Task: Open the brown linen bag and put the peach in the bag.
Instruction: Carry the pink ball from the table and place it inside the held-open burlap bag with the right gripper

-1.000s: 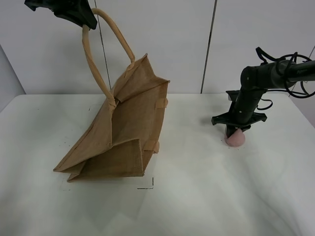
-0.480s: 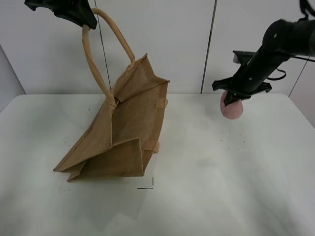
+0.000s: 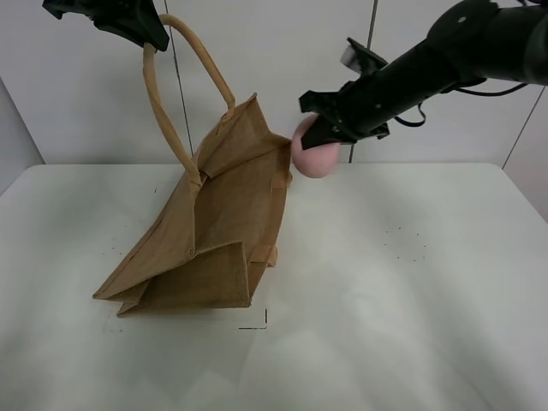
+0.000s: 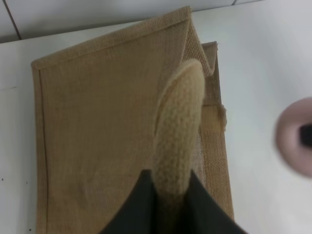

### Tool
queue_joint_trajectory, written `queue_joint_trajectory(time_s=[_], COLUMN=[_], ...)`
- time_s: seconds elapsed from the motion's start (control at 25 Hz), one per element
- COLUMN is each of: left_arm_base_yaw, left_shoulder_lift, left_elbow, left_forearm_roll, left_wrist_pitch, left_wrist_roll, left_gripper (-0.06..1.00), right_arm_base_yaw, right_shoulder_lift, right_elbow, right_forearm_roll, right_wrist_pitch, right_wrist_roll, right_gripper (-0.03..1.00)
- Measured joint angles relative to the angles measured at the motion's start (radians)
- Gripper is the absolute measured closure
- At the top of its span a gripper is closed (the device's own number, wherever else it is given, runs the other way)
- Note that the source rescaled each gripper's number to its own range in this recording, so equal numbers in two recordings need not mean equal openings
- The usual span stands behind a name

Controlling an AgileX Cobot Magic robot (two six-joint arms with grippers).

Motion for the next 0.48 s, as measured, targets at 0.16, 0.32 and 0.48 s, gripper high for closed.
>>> queue_joint_trajectory(time_s=[0.16,0.32,0.48], left_arm_base_yaw=[0.0,0.0,0.0], left_shoulder_lift=[0.0,0.0,0.0], left_elbow=[0.0,0.0,0.0], left_forearm_roll=[0.0,0.0,0.0], left_wrist_pitch=[0.0,0.0,0.0], left_wrist_roll=[0.0,0.0,0.0], left_gripper=[0.94,0.94,0.94], right_arm_base_yaw=[0.121,0.185,0.224], right_shoulder_lift=[0.02,0.089,0.175], right_elbow=[0.0,0.0,0.0], right_forearm_roll=[0.001,0.0,0.014], right_wrist_pitch=[-0.115,-0.203,-0.269], right_wrist_roll=[-0.08,-0.134,-0.239], right_gripper=[0.97,0.97,0.97])
